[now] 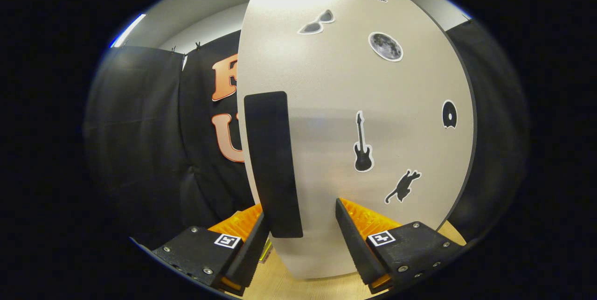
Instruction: Open the shoe cabinet door, grab the shoes and put them into the shoe cabinet, then close the shoe cabinet door.
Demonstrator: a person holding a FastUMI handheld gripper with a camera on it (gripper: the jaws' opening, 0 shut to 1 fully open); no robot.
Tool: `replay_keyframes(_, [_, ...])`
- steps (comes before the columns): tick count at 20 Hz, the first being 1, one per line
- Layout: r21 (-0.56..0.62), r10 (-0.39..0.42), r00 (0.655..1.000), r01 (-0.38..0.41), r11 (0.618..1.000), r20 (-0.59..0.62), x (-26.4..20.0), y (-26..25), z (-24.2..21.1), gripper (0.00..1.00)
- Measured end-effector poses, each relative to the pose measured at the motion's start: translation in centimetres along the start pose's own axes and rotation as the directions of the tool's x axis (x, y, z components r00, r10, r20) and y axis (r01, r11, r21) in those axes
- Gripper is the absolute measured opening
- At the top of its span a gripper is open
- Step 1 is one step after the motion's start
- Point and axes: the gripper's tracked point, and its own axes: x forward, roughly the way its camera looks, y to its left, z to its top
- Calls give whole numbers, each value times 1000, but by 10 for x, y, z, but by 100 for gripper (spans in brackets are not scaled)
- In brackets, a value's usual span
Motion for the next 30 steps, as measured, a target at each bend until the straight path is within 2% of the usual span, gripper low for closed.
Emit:
replay_keyframes(3, [-51, -26, 1000, 25, 998, -3, 6, -2, 0, 86])
replay_keyframes(9, [-77, -83, 996, 83, 994, 11, 11, -2, 0, 87])
replay_keyframes(13, [-72, -72, 997, 74, 995, 34, -3, 7, 1, 88])
replay_keyframes(17, [-92, -75, 995, 80, 992, 59, -73, 13, 8, 88])
replay_keyframes(23, [-108, -137, 989, 143, 984, 64, -195, -14, 18, 88])
replay_keyframes(30, [-81, -154, 987, 157, 984, 44, -296, -38, 22, 88])
